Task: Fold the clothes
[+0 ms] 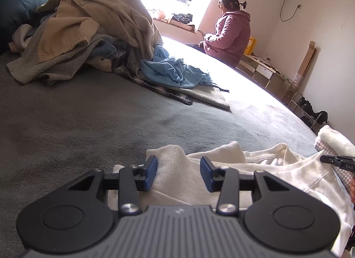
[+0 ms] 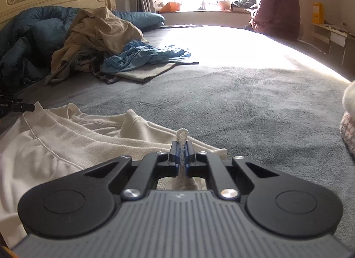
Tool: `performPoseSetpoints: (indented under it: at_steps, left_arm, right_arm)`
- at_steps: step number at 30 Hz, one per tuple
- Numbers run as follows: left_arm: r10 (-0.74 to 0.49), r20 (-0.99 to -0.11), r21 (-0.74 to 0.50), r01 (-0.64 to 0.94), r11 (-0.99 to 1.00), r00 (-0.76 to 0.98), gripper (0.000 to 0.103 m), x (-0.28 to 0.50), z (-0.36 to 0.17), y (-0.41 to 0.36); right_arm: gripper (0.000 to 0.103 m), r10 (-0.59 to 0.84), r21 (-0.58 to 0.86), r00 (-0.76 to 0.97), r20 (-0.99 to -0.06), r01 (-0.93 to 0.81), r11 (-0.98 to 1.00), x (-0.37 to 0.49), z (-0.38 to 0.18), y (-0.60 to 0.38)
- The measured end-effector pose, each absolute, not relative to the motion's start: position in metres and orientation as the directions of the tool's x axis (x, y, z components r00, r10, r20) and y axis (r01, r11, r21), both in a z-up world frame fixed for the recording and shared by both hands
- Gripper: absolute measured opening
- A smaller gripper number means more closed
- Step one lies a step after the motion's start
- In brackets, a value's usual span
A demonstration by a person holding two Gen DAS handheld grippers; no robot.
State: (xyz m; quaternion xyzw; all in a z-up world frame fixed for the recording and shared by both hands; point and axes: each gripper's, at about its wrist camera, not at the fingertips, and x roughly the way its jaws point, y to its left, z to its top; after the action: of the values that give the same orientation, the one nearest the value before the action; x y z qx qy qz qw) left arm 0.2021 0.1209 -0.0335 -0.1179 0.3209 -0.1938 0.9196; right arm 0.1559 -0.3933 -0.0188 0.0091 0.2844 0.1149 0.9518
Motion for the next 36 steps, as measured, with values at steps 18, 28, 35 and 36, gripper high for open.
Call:
performPoseSetpoints:
  at_steps: [18,28,35,36]
  left_arm:
    - [-0.381,-0.53,-0.132,0.369,0.92,0.758,0.045,0.165,-0.019,0.09]
    - [-0.374,-0.55,-0.035,0.427,0.903,0.747,0.047,0.166,-0.027,0.069]
    - [-0.345,-0.563,-0.058,0.38,0.923,0.752,0.016,0.187,-0.031,0.069]
    - [-0.343,-0.561,-0.071,0.369,0.927,0.753,0.013,0.188,-0.031,0.071]
  right_arm:
    - [0.003,0.144,-0.008,0.848,-0.51,-0.172,0.985,0.145,-0.003,-0.379]
    - [0.003,0.13,-0.001,0.829,-0.543,-0.156,0.988,0.151,-0.014,-0.38]
    - [0.004,0.113,-0.002,0.811,-0.574,-0.139,0.99,0.158,-0.026,-0.381]
    - [0.003,0.108,-0.008,0.811,-0.575,-0.137,0.991,0.158,-0.028,-0.381]
